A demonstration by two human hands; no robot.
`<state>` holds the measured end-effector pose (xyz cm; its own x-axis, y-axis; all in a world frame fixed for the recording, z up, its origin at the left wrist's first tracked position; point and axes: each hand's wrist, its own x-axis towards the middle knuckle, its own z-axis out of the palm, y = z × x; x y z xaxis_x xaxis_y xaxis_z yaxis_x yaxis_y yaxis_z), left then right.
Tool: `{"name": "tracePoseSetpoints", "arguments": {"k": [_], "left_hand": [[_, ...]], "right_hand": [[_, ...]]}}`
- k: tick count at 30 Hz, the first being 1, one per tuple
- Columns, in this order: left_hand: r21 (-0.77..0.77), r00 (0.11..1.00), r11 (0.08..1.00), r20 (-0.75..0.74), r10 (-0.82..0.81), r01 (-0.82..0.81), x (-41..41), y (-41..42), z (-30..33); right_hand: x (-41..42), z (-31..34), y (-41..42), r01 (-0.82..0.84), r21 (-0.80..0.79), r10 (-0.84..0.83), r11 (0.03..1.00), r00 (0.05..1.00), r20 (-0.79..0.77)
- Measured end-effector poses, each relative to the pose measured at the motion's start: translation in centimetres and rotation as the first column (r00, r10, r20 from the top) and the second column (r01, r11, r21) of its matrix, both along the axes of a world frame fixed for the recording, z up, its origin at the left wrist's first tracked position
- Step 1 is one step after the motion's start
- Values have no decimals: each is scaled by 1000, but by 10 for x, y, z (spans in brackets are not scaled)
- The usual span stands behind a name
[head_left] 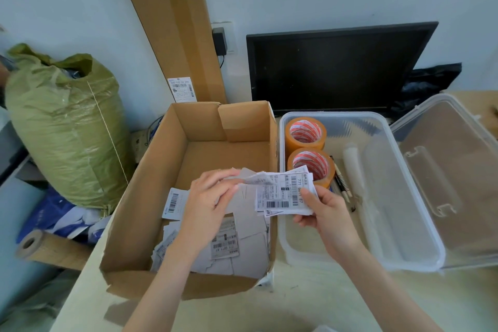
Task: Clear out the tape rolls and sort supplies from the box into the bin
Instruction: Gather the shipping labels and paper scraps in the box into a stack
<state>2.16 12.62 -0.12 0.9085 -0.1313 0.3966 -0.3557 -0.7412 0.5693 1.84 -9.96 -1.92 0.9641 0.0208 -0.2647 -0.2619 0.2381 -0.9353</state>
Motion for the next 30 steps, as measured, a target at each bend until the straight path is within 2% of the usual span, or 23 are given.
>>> {"name": "tracePoseSetpoints", "arguments": {"k": [2,3,5,9,13,16,18,19,20,21,22,23,24,25,26,30], "left_hand": [[291,949,950,315,16,-113,0,2,-4],[377,910,911,415,-5,-167,-1,1,-6],[454,863,865,502,-50,-214,-2,-5,-7],[553,840,823,502,-206,-129,0,-20,-14],[640,869,769,385,-309,-10,2,-30,-20],[628,890,774,302,-341,84,3,-35,-27],[549,914,827,263,-310,123,2,-36,-31],[450,940,881,218,-264,143,1,-36,-34],[284,969,945,135,-205,161,-3,-36,-34],[47,989,988,1,-150,150,-6,-37,-33],[-220,982,972,-149,-119,85,-9,-40,-27],[-443,955,896,-277,-110,-25,-11,-43,-23],[-584,914,798,-389,-113,-150,-12,-48,-17],[-642,885,733,-449,-119,-227,-12,-52,-12],[-663,881,710,-455,-130,-238,-13,-57,-9],[-713,895,684,-394,-207,-156,-17,-70,-6]], "right_hand": [[0,0,0,-3,1,3,1000,1000,2],[0,0,1,-3,5,3,1000,1000,6],[0,1,1,-2,19,1,1000,1000,12],[-1,2,1,-13,32,12,999,1000,25],[-3,5,2,-49,17,48,999,997,56],[-3,5,2,-53,-35,55,998,995,77],[-3,4,1,-34,-68,40,997,996,86],[-3,3,1,-20,-76,27,997,996,87],[-2,2,0,-6,-83,14,996,996,91],[-2,2,0,7,-92,2,996,995,101],[-2,2,0,18,-102,-6,995,994,113],[-2,1,0,23,-111,-8,994,992,128],[-2,1,1,20,-124,-2,992,990,144],[-2,1,2,15,-143,9,990,986,164],[-3,1,3,7,-171,26,985,981,192],[-3,1,6,-9,-313,107,950,949,298]]}}
